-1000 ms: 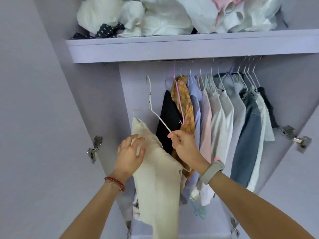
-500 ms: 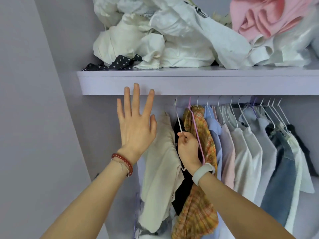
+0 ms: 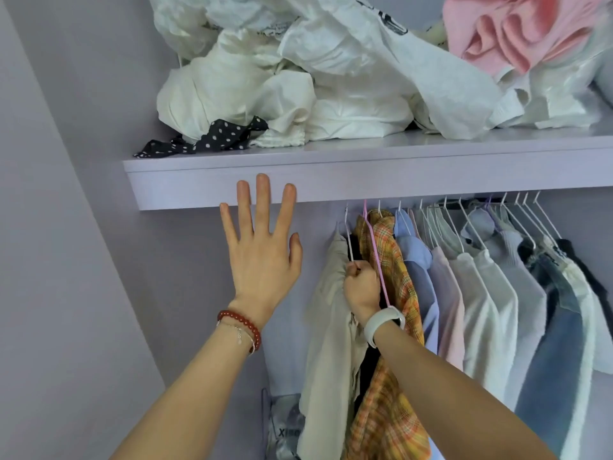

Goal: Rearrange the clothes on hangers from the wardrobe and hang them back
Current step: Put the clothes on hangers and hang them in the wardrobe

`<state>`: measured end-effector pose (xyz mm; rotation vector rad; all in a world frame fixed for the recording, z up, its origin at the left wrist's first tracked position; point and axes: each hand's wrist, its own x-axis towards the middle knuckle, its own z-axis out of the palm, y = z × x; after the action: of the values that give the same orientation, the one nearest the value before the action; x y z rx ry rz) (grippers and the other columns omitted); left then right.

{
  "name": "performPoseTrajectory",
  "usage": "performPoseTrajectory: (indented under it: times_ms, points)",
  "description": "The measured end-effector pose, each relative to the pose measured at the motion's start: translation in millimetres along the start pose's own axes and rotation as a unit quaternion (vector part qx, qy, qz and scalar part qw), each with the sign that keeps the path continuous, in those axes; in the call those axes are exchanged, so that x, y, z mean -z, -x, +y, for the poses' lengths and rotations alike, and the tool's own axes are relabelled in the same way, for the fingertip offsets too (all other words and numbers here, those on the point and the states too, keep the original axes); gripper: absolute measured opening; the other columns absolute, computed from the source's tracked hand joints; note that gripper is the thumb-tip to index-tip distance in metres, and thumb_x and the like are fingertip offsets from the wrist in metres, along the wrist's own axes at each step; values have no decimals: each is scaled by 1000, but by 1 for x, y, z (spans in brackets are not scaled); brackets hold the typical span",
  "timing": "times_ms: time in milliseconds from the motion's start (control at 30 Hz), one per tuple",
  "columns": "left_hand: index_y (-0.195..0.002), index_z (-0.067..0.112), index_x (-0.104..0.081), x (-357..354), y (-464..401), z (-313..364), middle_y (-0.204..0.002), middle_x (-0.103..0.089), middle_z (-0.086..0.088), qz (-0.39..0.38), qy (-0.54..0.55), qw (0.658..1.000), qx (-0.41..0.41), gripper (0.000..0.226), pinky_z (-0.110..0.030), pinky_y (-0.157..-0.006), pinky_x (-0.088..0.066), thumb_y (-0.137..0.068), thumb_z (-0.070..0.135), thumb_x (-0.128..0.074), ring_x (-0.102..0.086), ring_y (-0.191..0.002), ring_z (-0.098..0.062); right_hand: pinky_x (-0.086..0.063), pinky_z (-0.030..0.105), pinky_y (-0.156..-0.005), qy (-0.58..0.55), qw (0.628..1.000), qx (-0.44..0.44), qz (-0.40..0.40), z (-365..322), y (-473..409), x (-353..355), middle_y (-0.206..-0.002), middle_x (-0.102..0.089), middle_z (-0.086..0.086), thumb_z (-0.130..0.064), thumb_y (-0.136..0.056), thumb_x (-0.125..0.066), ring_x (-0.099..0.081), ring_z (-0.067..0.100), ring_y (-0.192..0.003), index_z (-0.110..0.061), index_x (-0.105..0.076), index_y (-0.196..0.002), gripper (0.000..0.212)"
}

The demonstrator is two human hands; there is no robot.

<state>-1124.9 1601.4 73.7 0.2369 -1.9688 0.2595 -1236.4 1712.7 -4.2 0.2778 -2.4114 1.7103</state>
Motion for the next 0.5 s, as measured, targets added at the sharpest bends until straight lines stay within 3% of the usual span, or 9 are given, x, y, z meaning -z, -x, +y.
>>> performPoseTrajectory:
  times_ms: [167,267,367,467,500]
  points:
    - [-147,19,-16,3,8,13,-153,-12,-17,-4,63,997,43,74,-58,-110,-3,-81,21,-50,-2,-140,-38,-41,34,-71,59,997,41,-31,10,6,10,-103,-63,19,-16,-96,-39,-57,37,-96,-6,-52,-120,29]
    - [-146,20,-19,-4,36,25,-153,-13,-18,-35,117,990,70,71,-59,-110,-5,-81,22,-48,-2,-140,-36,-41,31,-90,56,992,101,-43,18,27,21,-130,-49,15,-12,-93,-43,-51,30,-115,-7,-39,-136,43]
    - [-145,22,-21,-19,73,35,-152,-14,-17,-101,155,979,85,65,-62,-108,-8,-82,27,-40,-4,-140,-34,-32,28,-105,73,980,186,-11,26,58,47,-136,-44,11,-17,-92,-41,-40,21,-126,-6,-41,-135,45]
    - [-142,21,-28,-30,102,53,-150,-21,-16,-165,189,965,74,59,-64,-105,-11,-85,28,-37,-10,-138,-34,-28,24,-107,141,957,249,44,48,83,83,-129,-50,14,-21,-91,-36,-40,19,-122,-4,-49,-128,43]
    - [-140,19,-33,-30,109,63,-149,-25,-16,-181,200,961,59,56,-64,-104,-13,-85,28,-36,-13,-138,-34,-29,28,-107,178,948,258,55,59,90,96,-127,-52,15,-21,-91,-35,-42,22,-121,-2,-51,-126,42]
